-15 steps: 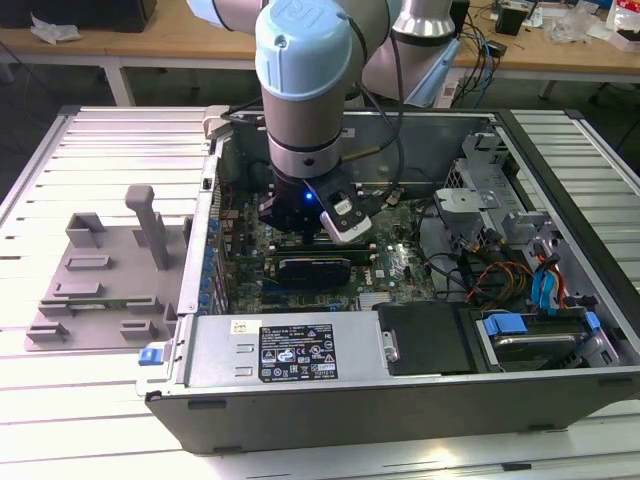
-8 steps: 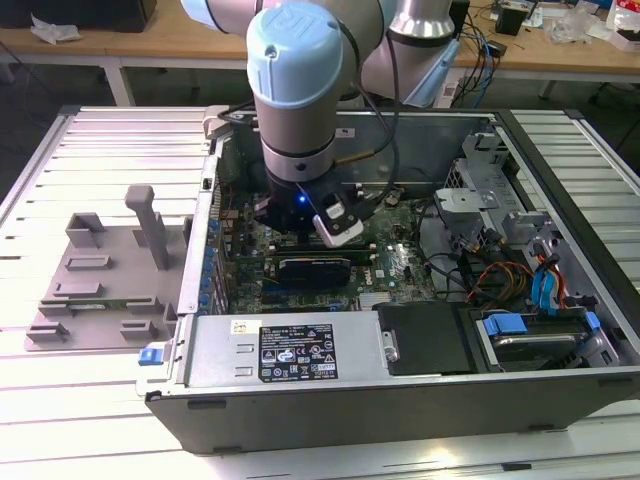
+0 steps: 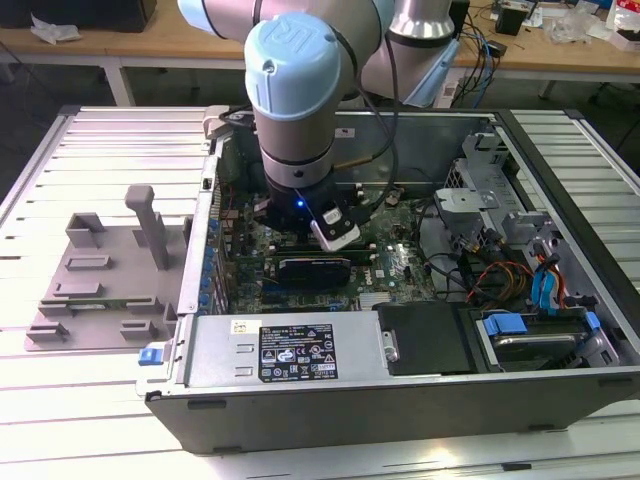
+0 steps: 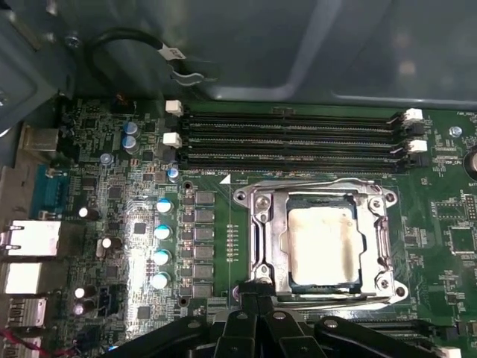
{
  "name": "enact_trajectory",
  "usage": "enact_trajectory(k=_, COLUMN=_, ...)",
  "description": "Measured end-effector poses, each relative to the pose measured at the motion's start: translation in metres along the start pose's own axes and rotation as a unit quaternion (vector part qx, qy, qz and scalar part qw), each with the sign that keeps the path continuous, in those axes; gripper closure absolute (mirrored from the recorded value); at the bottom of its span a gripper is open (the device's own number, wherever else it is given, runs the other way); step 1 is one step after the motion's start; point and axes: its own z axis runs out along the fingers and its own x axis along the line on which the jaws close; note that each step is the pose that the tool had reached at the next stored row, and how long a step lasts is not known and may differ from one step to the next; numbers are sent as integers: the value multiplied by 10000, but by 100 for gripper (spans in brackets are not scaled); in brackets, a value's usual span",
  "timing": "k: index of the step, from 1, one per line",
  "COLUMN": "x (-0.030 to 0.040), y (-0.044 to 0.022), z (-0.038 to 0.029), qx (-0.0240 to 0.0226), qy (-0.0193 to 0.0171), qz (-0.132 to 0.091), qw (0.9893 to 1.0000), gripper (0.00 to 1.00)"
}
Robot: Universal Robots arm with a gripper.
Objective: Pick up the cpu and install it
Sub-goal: 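Install the second cpu locking lever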
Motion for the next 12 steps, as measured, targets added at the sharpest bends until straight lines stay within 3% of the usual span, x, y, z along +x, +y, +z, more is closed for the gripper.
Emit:
enact_trajectory(k=6, x=53, y=-6, z=24, qx=-2, qy=-5, qz=22, qw=10000, gripper=89)
enact_trajectory(k=8, x=46, y=21, z=-84, qx=15, qy=-5, qz=21, qw=10000, gripper=89)
enact_trajectory(k=9, x=43, y=40, z=-126, qx=74, qy=-6, qz=17, qw=10000, gripper=89)
enact_trajectory(k=10, x=43, y=62, z=-131, qx=210, qy=-5, qz=8, qw=9998, gripper=89)
enact_trajectory(k=12, x=42, y=101, z=-125, qx=392, qy=-3, qz=-5, qw=9992, gripper=89)
